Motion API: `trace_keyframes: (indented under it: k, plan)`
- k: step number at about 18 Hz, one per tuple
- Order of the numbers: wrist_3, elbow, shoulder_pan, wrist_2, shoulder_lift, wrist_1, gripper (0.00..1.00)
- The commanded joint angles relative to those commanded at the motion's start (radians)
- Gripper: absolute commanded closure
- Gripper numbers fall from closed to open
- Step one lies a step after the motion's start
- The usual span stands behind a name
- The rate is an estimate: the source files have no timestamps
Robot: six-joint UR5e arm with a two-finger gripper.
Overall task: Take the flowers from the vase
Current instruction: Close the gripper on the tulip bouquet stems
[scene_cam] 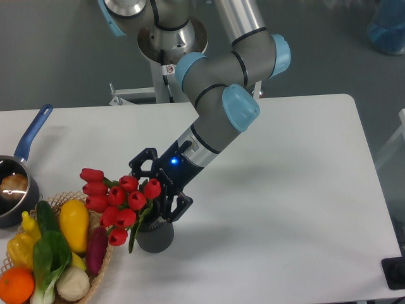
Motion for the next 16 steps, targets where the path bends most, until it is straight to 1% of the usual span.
trace_keyframes:
  k: [2, 5, 7, 9, 12, 16]
  plan:
    - [0.000, 0.000, 0.000, 0.000, 0.000, 0.000, 0.21]
    - [0.002, -0.003, 0.002, 0.000, 0.002, 0.000, 0.22]
    - [0.003, -0.006, 0.002, 0.000, 0.003, -0.003, 0.29]
    - [0.003, -0.008, 0.002, 0.000, 0.005, -0.002, 0.31]
    - [0.002, -0.008, 0.002, 0.000, 0.005, -0.003, 0.43]
    - [0.003, -0.014, 0.005, -0.002, 0.005, -0.002, 0.43]
